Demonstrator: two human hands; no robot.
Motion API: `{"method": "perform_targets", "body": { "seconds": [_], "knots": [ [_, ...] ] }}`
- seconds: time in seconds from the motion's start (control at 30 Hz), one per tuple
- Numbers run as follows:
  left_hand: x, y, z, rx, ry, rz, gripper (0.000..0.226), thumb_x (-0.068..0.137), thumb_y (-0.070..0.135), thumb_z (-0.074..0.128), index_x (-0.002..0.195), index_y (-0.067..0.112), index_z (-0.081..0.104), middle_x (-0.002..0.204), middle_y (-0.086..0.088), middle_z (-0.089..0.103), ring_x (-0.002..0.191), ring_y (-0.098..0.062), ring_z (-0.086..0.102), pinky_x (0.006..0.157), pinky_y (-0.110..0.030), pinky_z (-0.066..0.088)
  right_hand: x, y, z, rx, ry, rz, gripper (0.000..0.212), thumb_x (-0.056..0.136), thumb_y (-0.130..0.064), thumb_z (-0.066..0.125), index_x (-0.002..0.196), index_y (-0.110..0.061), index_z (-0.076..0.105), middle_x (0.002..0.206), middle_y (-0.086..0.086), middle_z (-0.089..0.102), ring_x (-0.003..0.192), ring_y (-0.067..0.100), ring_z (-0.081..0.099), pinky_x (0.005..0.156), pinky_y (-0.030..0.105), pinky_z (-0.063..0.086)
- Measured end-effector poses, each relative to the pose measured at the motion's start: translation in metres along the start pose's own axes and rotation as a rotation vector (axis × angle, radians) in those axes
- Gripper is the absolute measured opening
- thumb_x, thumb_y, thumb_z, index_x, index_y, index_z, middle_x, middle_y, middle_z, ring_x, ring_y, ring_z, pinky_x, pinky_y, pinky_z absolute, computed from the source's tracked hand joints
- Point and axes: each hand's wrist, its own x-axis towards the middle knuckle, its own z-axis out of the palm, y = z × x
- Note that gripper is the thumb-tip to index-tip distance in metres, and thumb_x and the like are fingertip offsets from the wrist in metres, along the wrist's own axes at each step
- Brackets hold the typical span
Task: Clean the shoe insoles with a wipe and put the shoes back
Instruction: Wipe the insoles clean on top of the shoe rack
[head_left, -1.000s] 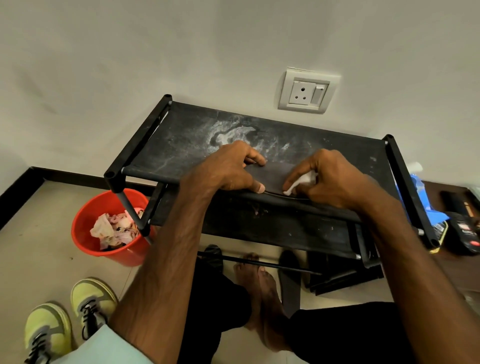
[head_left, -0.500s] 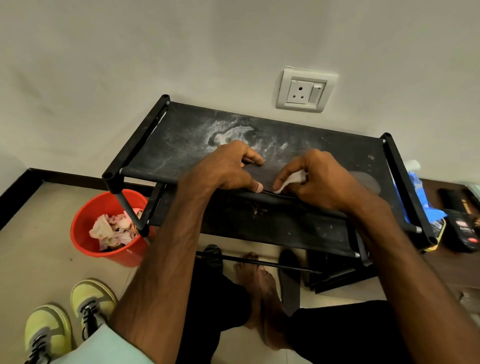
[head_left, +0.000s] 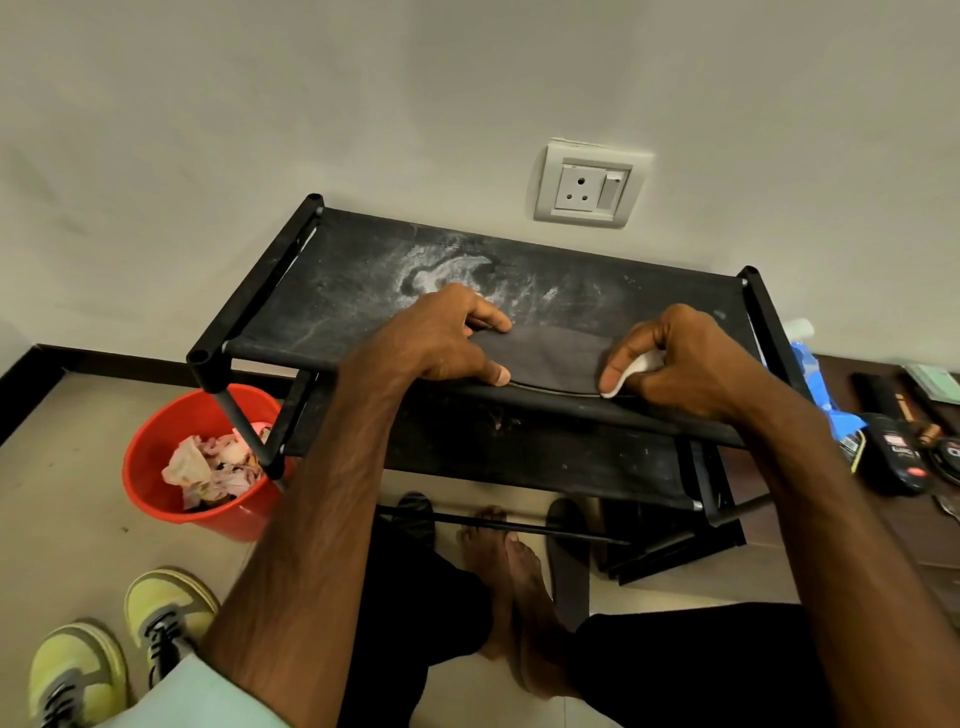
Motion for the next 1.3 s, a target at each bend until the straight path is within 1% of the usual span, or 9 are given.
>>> {"method": "perform_targets", "body": {
  "seconds": [0.07,0.2,0.3,0.53,0.67,0.73,0.93,1.07,1.3],
  "knots": [
    [0.0,0.0,0.0,-0.001,-0.001,-0.004,0.065,0.073,0.028,0.089,0.133,0.03,0.064,0.136,0.005,0.059,0.108,-0.012,0.052,0.106,-0.048,0.046,0.0,0.002,0.0,-0.008,0.015,0.006,0.033,0.082,0.002,0.074,0.076,-0.028,0.083,0.088,-0.003,0.078,0.088,0.015,0.07,0.087,0.035,0.058],
    [-0.001,0.002,-0.001,0.007,-0.003,-0.005,0.065,0.074,0.028,0.088,0.134,0.03,0.063,0.136,0.004,0.059,0.107,-0.012,0.051,0.107,-0.048,0.045,0.003,0.01,0.0,-0.036,0.095,0.075,0.028,0.081,-0.002,0.078,0.074,-0.029,0.081,0.085,-0.002,0.077,0.081,0.013,0.068,0.067,0.014,0.048],
    [-0.001,0.002,-0.001,0.018,-0.007,-0.006,0.065,0.075,0.028,0.087,0.135,0.03,0.062,0.135,0.004,0.058,0.106,-0.012,0.05,0.106,-0.048,0.044,0.005,0.017,0.001,-0.044,0.185,0.132,0.025,0.084,-0.003,0.076,0.08,-0.026,0.081,0.086,-0.003,0.076,0.075,0.006,0.063,0.065,0.006,0.041],
    [-0.001,0.0,0.0,0.013,0.005,0.0,0.064,0.073,0.029,0.089,0.132,0.031,0.064,0.13,0.008,0.061,0.105,-0.011,0.053,0.106,-0.047,0.046,0.008,0.014,0.008,-0.053,0.288,0.188,0.02,0.087,-0.006,0.071,0.088,-0.022,0.083,0.083,-0.002,0.075,0.073,0.001,0.061,0.076,0.022,0.048],
    [-0.001,0.001,0.0,0.012,0.0,0.003,0.064,0.074,0.028,0.088,0.133,0.03,0.064,0.135,0.007,0.06,0.107,-0.01,0.051,0.107,-0.048,0.045,0.011,0.008,0.014,-0.038,0.28,0.171,0.021,0.086,-0.006,0.071,0.088,-0.023,0.083,0.088,-0.001,0.078,0.086,0.015,0.071,0.089,0.031,0.058],
    [-0.001,0.001,0.0,0.014,0.0,0.005,0.064,0.074,0.028,0.088,0.133,0.03,0.063,0.135,0.007,0.06,0.107,-0.01,0.051,0.107,-0.047,0.045,0.013,0.005,0.018,-0.038,0.27,0.162,0.02,0.086,-0.006,0.071,0.089,-0.022,0.083,0.089,0.0,0.078,0.088,0.016,0.072,0.093,0.036,0.059],
    [-0.002,0.002,0.0,0.017,-0.001,0.007,0.064,0.074,0.027,0.088,0.133,0.029,0.064,0.132,0.006,0.061,0.107,-0.011,0.053,0.107,-0.048,0.045,0.02,-0.006,0.031,-0.076,0.296,0.123,0.014,0.089,-0.014,0.075,0.099,-0.021,0.082,0.094,0.005,0.078,0.087,0.019,0.071,0.088,0.038,0.06],
    [-0.001,0.002,0.0,0.022,0.0,0.006,0.065,0.074,0.028,0.088,0.134,0.029,0.063,0.132,0.005,0.061,0.107,-0.012,0.054,0.106,-0.048,0.046,0.025,-0.018,0.041,-0.127,0.274,0.063,0.018,0.09,-0.015,0.072,0.102,-0.023,0.082,0.1,0.007,0.078,0.093,0.025,0.071,0.089,0.042,0.059],
    [0.0,0.001,0.0,0.011,-0.002,0.026,0.066,0.072,0.024,0.089,0.133,0.026,0.064,0.134,0.006,0.062,0.113,-0.015,0.058,0.104,-0.046,0.049,0.025,-0.049,0.061,-0.126,0.204,-0.176,0.026,0.088,-0.009,0.068,0.105,-0.023,0.081,0.104,0.005,0.078,0.094,0.024,0.071,0.087,0.042,0.059]
  ]
}}
